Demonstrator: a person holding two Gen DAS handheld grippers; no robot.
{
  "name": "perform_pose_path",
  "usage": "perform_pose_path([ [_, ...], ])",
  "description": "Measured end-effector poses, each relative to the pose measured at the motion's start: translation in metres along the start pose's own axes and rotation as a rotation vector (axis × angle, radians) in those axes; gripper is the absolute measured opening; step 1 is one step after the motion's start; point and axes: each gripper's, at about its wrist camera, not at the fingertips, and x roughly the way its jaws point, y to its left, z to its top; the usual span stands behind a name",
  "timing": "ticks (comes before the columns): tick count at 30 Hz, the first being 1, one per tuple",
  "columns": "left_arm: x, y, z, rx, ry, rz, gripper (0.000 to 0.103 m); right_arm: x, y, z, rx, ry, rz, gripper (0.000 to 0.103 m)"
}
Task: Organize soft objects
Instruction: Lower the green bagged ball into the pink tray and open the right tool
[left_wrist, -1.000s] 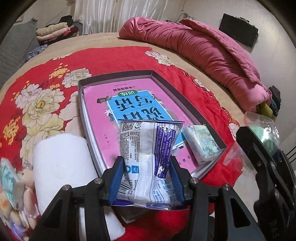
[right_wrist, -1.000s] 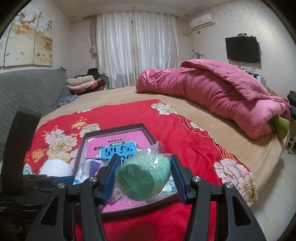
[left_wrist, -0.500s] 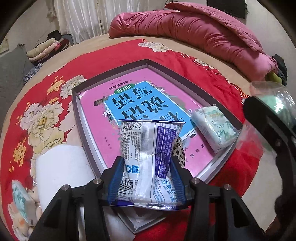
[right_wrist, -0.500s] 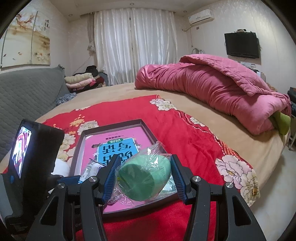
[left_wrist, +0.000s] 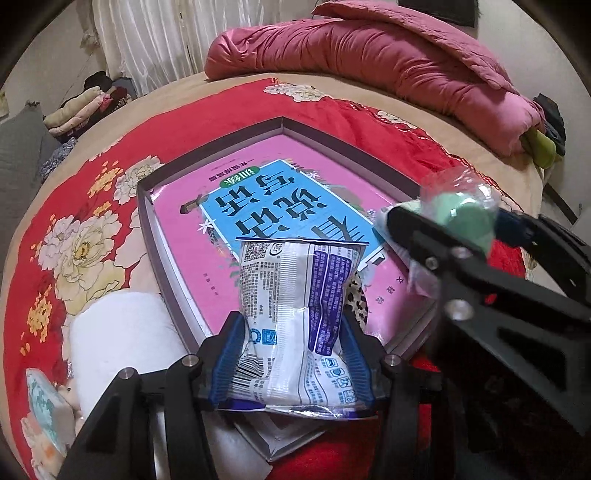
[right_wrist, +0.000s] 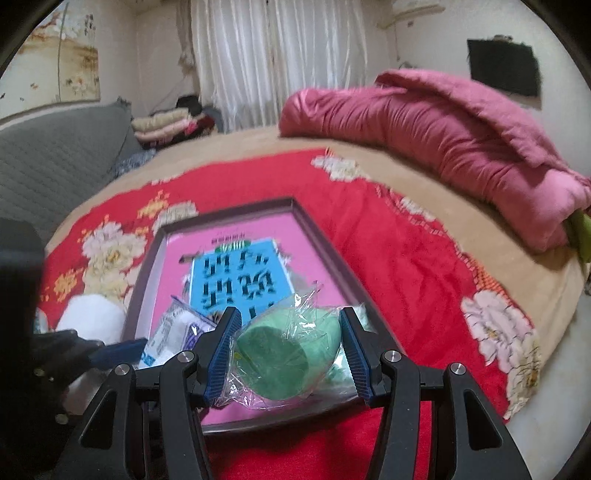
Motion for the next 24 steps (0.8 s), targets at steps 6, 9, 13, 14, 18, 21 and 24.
perform_pose_path([
  [6, 0.001, -0.005, -0.003, 0.021, -0.001, 0.008, 0.057, 0.018, 0.001, -0.002, -0.009, 0.074, 0.025, 0.057],
  [9, 0.001, -0.004, -0.002, 0.018, 0.001, 0.005, 0.057, 0.024, 0.004, -0.003, -0.016, 0.096, 0.027, 0.056],
  [13, 0.0, -0.003, -0.002, 0.004, 0.002, -0.002, 0.057, 0.031, 0.002, -0.005, -0.008, 0.132, 0.026, 0.057],
  [14, -0.001, -0.002, -0.002, 0.004, 0.002, -0.002, 0.057, 0.032, 0.001, -0.005, -0.006, 0.137, 0.026, 0.057],
  [18, -0.001, -0.002, -0.002, 0.005, 0.002, 0.001, 0.057, 0.035, 0.0, -0.006, 0.0, 0.149, 0.031, 0.057],
  [21, -0.001, -0.002, -0.002, 0.003, 0.003, -0.001, 0.057, 0.035, 0.001, -0.006, -0.003, 0.15, 0.029, 0.058],
  [24, -0.001, -0.002, -0.003, 0.005, 0.004, 0.002, 0.057, 0.035, 0.001, -0.006, -0.001, 0.148, 0.029, 0.063],
])
